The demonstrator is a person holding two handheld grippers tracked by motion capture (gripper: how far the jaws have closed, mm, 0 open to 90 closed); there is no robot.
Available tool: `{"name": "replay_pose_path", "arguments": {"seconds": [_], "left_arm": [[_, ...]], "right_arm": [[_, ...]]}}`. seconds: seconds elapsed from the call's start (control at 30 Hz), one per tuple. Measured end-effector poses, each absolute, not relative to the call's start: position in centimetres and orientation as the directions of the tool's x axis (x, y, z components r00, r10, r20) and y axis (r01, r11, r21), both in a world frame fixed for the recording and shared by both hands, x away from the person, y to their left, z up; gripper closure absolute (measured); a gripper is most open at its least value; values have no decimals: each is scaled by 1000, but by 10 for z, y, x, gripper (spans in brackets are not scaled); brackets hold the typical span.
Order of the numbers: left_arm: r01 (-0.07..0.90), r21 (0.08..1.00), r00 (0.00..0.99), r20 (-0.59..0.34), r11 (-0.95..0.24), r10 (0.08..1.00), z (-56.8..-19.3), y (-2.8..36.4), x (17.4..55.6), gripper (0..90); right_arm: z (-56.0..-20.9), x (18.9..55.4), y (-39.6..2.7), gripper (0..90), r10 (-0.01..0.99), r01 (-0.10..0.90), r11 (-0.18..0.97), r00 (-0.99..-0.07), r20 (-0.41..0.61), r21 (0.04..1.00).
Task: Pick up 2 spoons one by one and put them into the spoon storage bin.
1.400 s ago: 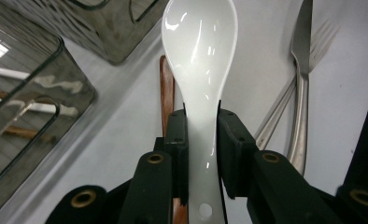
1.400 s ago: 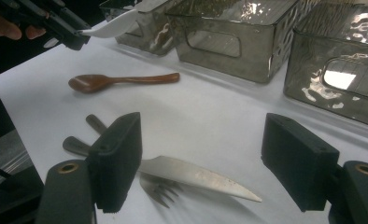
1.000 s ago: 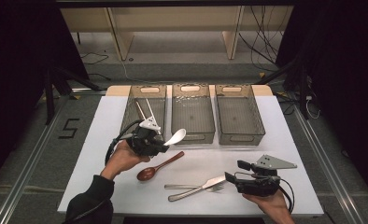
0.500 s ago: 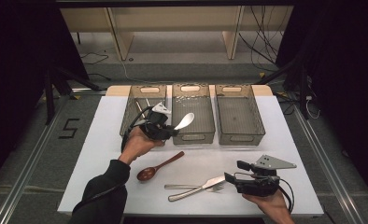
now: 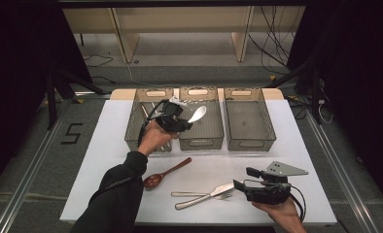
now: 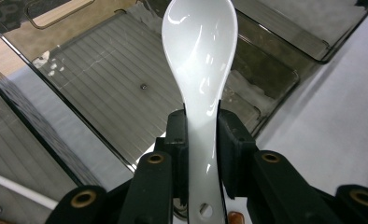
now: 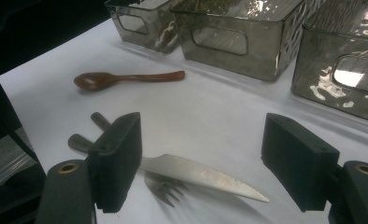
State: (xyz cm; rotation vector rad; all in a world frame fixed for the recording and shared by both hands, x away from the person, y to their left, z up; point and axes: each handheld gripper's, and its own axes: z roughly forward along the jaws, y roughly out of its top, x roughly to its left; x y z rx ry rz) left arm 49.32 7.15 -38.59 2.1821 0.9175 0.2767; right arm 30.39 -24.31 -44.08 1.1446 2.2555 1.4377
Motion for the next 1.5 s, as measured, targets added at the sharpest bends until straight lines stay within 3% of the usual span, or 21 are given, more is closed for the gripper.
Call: {"name": "replay_pose_path", "arguments": {"seconds": [1.07,1.1,1.2,1.5], "left_arm": [[591,654,672,-77,-472,736,-409,40,523,738],[593,655,667,-75,-468,741,-410,40,523,724],[615,660,648,-111,-431,753,-408,41,526,523],[619,647,678,-153,-446,719,-387,53,512,331]], "right_arm": [[-442,304,-243,298,708,490,218,-674,209,844],[-442,304,-243,298,708,490,217,-674,209,844],[-442,304,-243,298,708,491,215,-674,211,844],[-441,304,-243,297,708,490,215,-673,211,845]]}}
